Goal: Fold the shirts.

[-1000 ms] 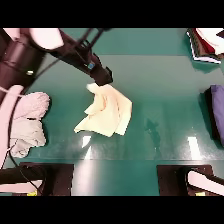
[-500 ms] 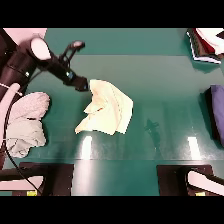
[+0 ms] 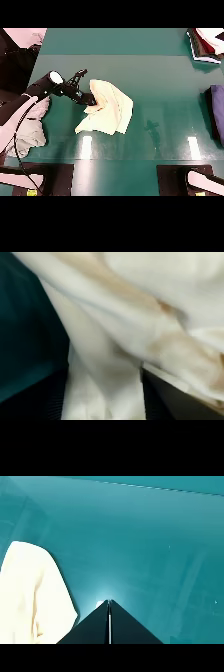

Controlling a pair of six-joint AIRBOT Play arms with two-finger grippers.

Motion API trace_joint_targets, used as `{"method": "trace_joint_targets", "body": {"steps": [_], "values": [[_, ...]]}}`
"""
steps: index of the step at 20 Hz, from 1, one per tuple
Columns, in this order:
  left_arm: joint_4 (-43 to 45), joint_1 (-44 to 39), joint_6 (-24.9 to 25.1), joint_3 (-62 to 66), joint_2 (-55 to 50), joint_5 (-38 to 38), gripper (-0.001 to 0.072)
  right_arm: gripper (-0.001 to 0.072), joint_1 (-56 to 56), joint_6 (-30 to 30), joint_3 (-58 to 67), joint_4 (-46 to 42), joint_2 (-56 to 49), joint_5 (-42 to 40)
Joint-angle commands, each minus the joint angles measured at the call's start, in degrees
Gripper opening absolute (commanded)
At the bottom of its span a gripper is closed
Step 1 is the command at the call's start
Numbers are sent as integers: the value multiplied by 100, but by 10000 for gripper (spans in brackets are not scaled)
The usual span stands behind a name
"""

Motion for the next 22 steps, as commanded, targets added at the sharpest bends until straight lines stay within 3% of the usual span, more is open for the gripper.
{"method": "trace_joint_targets", "body": {"steps": [1,2,7,9,11,12,17,22], "values": [[-387,9,140,-68,-116,258,200,18,33,4,2,9,-17,162],[-387,9,175,-68,-114,247,39,17,74,4,0,15,-35,223],[426,9,181,205,404,-46,28,18,992,7,-55,24,-442,879],[883,9,186,409,772,-282,28,42,1631,2,-566,22,-564,675],[1145,9,186,566,1091,-439,29,419,2317,0,-1294,20,-708,142],[1209,11,188,586,1246,-461,29,522,2675,0,-1665,22,-828,-170],[1366,9,188,581,1532,-686,30,532,4122,-4,-2721,229,-1692,-1416],[1399,9,186,581,1532,-881,30,533,4789,-214,-2826,754,-2524,-1567]]}}
